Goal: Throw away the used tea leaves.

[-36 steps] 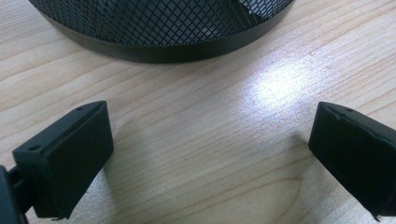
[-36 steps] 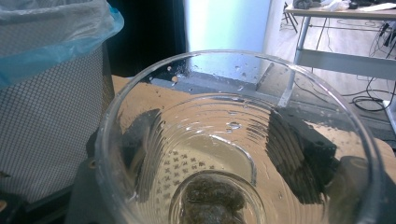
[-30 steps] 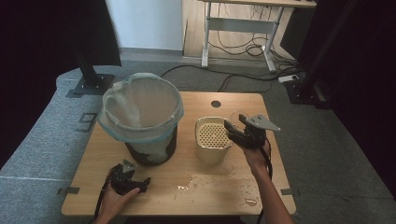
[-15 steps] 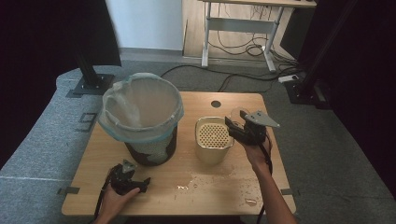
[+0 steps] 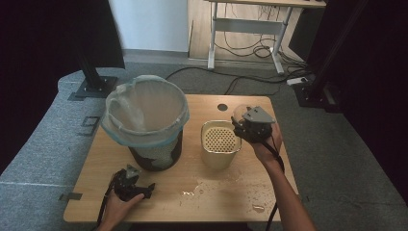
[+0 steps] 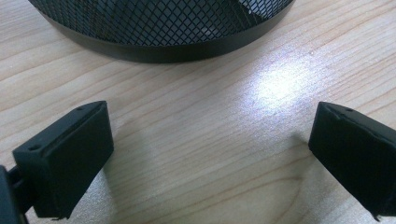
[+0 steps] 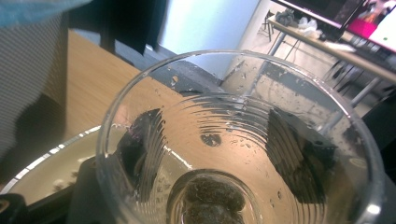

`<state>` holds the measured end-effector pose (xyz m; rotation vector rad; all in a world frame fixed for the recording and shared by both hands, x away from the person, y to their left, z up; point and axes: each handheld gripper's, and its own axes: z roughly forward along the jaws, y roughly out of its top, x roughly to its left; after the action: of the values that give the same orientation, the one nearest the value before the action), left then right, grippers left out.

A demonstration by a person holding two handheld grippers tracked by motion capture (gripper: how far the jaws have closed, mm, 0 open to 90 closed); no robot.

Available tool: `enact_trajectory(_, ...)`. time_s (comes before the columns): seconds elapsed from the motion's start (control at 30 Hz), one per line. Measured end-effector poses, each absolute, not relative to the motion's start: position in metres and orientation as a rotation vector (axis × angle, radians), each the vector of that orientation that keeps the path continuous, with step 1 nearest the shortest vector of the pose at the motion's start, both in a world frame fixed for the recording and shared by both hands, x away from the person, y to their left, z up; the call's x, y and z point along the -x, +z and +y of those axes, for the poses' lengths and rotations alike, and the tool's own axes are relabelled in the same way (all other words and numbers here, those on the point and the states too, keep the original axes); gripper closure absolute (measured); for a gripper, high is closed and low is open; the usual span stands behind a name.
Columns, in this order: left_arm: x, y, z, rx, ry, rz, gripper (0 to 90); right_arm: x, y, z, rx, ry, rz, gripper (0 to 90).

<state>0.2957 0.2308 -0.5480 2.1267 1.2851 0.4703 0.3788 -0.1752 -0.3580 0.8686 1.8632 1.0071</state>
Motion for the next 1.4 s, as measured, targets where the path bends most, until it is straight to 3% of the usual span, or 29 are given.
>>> enact_trajectory(1.4,-0.296,-0.548,0.231,-2.126,0.470,1.285,0.0,-0.398,-0.379,-0.113,-0.086,0.045,1.839,37.5)
